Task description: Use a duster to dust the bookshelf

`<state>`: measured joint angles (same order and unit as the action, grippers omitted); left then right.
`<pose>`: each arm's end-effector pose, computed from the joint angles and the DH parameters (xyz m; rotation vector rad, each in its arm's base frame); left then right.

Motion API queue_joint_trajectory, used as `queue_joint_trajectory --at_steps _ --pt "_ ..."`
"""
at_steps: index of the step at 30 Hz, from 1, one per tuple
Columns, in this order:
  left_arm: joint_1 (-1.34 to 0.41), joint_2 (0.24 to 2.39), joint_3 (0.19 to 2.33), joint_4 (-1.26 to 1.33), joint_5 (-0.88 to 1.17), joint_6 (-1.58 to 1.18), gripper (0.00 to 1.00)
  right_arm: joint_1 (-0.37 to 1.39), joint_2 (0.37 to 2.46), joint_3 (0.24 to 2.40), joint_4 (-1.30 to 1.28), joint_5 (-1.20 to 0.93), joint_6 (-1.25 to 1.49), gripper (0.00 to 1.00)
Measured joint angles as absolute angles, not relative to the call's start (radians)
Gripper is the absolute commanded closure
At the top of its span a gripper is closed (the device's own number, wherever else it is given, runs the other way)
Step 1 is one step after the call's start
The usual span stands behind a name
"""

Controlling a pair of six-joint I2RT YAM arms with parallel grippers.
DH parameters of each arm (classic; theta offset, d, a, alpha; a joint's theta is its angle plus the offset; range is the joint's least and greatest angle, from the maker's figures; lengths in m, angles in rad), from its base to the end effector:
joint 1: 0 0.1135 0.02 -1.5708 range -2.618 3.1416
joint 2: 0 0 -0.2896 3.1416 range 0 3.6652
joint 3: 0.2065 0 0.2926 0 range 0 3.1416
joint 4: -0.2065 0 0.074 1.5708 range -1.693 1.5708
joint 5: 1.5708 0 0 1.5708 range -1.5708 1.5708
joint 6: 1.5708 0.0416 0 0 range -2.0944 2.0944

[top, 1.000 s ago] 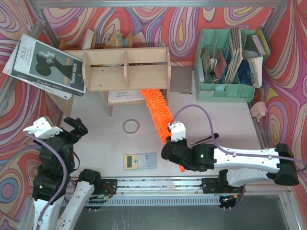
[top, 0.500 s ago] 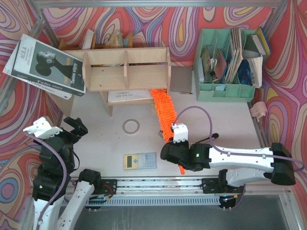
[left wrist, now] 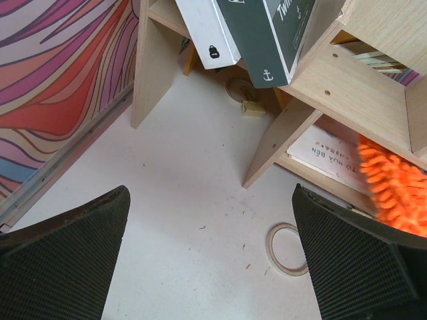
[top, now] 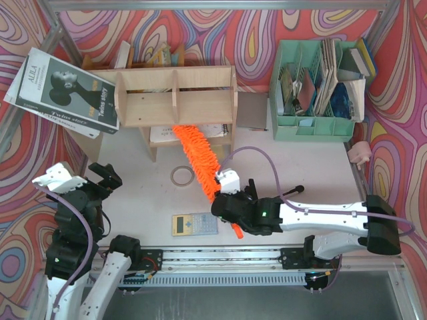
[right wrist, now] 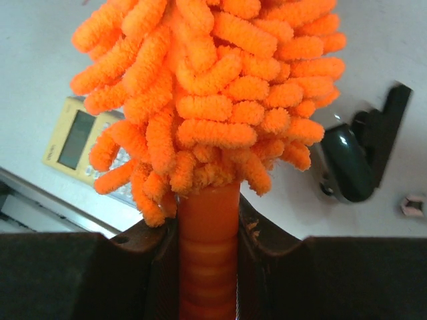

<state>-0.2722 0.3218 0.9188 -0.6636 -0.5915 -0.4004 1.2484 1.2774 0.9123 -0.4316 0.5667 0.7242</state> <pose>0.0608 0.0071 0.4085 -0.5450 1.5321 -0.0330 0.1167 0.2788 0.2665 -0.3226 2.2252 0.4003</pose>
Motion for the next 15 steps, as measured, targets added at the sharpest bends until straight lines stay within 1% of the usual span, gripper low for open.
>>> queue_joint_trajectory --at_steps 7,15 --pt "-0.272 0.319 0.918 -0.664 -0.592 -0.401 0.02 1.249 1.369 0.94 -0.301 0.454 0.583 1.0" --pt "-0.272 0.319 0.918 -0.664 -0.591 -0.401 0.01 1.237 1.47 0.981 -0.292 0.444 0.577 1.0"
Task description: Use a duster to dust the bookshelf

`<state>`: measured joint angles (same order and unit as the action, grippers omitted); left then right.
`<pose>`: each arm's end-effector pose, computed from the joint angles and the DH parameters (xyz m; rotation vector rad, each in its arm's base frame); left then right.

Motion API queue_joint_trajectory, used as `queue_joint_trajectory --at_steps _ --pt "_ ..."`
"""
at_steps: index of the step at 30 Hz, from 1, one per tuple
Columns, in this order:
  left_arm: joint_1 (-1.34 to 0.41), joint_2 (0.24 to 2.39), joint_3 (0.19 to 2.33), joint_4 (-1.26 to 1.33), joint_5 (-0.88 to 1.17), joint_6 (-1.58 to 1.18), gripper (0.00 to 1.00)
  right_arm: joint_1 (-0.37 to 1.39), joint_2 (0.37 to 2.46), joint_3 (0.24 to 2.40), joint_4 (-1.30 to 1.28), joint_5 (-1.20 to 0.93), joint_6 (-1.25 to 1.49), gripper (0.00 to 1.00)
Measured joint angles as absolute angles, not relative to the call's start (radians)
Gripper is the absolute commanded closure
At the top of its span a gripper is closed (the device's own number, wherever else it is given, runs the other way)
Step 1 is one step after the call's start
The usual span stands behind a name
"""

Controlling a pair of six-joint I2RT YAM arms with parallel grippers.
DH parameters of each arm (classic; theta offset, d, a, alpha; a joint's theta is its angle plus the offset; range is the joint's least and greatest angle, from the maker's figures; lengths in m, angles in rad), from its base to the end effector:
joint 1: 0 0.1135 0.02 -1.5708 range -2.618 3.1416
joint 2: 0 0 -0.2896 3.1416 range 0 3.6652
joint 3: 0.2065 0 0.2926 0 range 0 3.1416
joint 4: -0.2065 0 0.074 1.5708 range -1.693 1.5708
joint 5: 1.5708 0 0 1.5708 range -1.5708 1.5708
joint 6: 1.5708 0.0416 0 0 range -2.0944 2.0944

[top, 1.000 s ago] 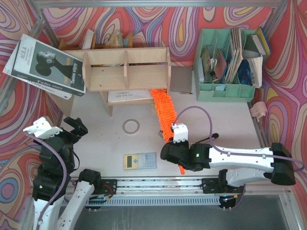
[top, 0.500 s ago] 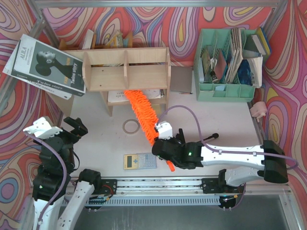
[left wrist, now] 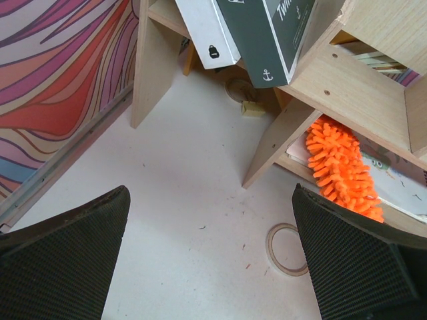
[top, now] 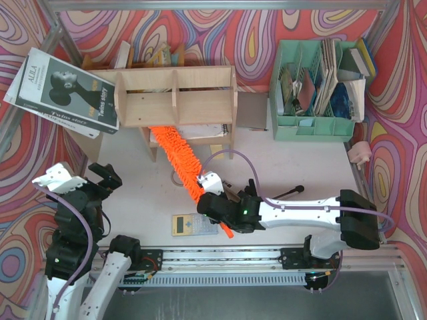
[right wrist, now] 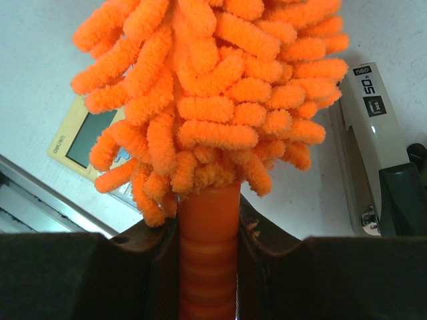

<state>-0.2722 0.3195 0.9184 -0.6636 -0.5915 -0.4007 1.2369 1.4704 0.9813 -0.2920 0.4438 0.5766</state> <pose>0.0603 0.0073 0.4084 -0.5455 1.5303 -0.0341 0.1320 0.3259 0.2415 -0.5380 2.2334 0.4326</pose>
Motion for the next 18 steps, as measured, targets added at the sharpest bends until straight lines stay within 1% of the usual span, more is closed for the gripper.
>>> queue_joint_trajectory --at_steps 11,18 --pt "-0.272 0.319 0.918 -0.664 -0.591 -0.4 0.01 1.219 1.473 0.98 -0.295 0.427 0.57 1.0" --pt "-0.272 0.319 0.918 -0.664 -0.592 -0.4 0.02 1.259 1.353 0.937 -0.307 0.436 0.549 1.0"
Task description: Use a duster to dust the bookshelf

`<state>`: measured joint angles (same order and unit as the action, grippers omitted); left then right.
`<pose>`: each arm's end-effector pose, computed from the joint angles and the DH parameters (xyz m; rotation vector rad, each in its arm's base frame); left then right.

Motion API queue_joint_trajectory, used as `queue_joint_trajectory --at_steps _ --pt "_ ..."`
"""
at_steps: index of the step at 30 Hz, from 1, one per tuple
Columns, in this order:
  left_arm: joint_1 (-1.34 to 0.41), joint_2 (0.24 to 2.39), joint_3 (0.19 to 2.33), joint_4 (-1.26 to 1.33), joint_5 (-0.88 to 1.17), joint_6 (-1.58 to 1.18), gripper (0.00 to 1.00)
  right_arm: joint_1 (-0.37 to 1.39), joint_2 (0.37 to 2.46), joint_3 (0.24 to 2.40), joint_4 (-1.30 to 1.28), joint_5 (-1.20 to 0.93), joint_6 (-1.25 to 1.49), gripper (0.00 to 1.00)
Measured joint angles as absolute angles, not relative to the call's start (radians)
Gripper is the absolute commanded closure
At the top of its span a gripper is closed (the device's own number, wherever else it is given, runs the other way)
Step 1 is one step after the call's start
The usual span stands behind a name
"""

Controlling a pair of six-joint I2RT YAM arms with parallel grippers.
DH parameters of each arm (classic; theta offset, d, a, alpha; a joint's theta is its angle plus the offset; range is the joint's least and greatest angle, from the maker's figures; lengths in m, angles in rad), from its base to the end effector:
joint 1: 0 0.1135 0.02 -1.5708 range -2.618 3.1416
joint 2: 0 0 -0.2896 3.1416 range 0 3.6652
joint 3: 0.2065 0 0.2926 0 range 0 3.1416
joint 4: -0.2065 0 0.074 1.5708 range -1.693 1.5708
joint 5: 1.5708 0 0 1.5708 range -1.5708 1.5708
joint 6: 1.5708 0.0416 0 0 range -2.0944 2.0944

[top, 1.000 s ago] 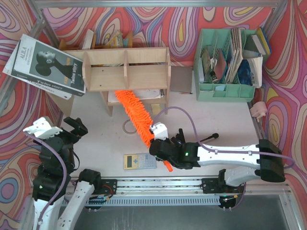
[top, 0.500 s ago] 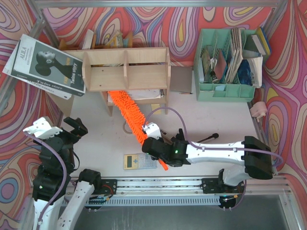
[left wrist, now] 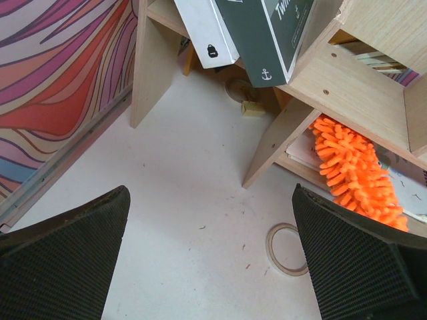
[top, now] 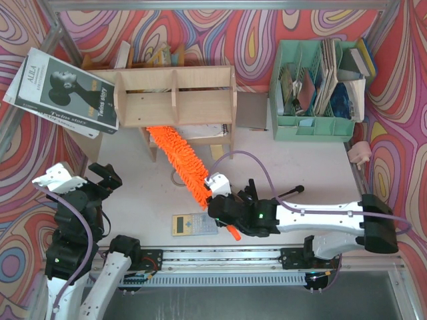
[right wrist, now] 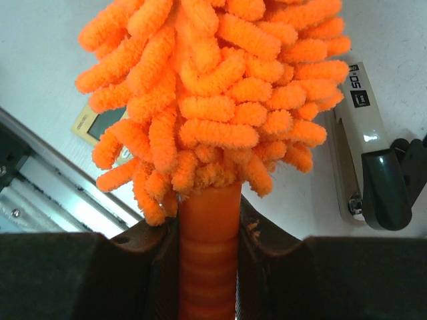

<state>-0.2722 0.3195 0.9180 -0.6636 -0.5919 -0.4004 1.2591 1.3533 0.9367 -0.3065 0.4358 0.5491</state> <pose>0.0603 0.0073 0.4083 -0.5455 1.5306 -0.0334 0.1171 0.3063 0.2613 -0.5708 2.1860 0.4893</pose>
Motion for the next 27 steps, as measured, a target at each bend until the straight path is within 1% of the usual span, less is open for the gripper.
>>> queue_joint_trajectory --at_steps 9,16,21,27 --pt "-0.272 0.32 0.918 -0.664 -0.592 -0.401 0.02 1.309 1.241 0.87 -0.365 0.454 0.546 1.0" --pt "-0.272 0.32 0.918 -0.664 -0.591 -0.4 0.02 1.333 1.092 0.748 -0.437 0.397 0.55 1.0" --pt "-0.272 0.32 0.918 -0.664 -0.592 -0.401 0.02 1.338 1.008 0.704 -0.476 0.363 0.566 1.0" --pt "-0.272 0.32 0.918 -0.664 -0.592 -0.4 0.02 1.351 0.985 0.687 -0.477 0.322 0.572 1.0"
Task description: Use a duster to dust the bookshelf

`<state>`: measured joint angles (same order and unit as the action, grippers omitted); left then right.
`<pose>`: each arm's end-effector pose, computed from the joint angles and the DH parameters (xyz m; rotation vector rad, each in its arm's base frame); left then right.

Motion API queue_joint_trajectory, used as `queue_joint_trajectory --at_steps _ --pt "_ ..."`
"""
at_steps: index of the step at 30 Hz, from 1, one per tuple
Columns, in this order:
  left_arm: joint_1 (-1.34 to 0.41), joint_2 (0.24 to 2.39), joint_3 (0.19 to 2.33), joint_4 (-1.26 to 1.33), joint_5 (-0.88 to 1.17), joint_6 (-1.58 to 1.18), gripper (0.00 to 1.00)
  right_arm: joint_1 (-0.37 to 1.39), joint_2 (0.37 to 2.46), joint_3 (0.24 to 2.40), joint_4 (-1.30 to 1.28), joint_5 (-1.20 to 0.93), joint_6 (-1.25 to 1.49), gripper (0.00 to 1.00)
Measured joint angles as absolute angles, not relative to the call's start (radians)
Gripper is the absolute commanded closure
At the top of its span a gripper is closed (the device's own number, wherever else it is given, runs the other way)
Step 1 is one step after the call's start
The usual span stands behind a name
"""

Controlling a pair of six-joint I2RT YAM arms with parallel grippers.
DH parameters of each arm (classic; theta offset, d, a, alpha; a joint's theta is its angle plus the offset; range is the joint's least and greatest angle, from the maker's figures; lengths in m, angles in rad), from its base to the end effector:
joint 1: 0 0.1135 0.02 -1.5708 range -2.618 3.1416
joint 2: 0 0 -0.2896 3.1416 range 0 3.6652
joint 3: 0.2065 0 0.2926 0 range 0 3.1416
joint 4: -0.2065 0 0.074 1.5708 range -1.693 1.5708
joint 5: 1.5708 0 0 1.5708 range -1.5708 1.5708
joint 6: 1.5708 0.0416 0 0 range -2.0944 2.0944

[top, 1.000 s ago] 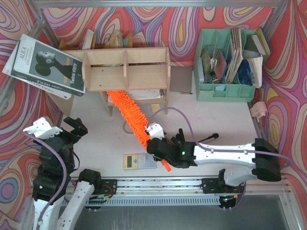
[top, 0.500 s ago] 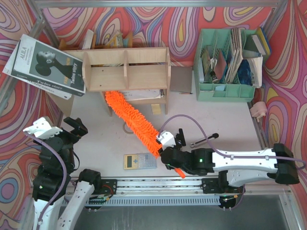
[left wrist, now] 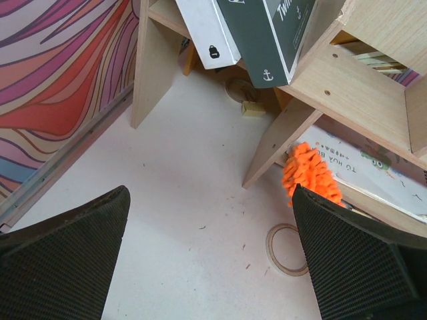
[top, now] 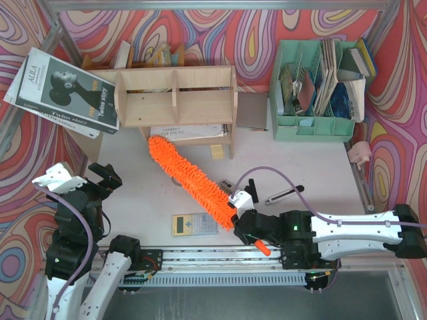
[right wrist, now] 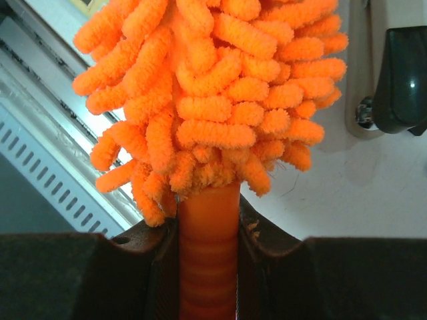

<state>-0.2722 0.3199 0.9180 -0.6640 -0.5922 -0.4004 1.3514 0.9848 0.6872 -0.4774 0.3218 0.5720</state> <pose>0.0604 0.0072 0.4083 -0.5456 1.5313 -0.0328 0.0634 0.2239 0.2488 -0.7504 2.2523 0.5966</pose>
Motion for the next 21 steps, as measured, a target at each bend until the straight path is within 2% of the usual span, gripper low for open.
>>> queue_joint_trajectory --at_steps 11,21 --pt "-0.272 0.32 0.918 -0.664 -0.599 -0.4 0.02 1.37 1.036 0.664 -0.447 0.247 0.55 1.0" --pt "-0.272 0.321 0.918 -0.664 -0.599 -0.401 0.01 1.37 1.05 0.635 -0.447 0.333 0.612 1.0"
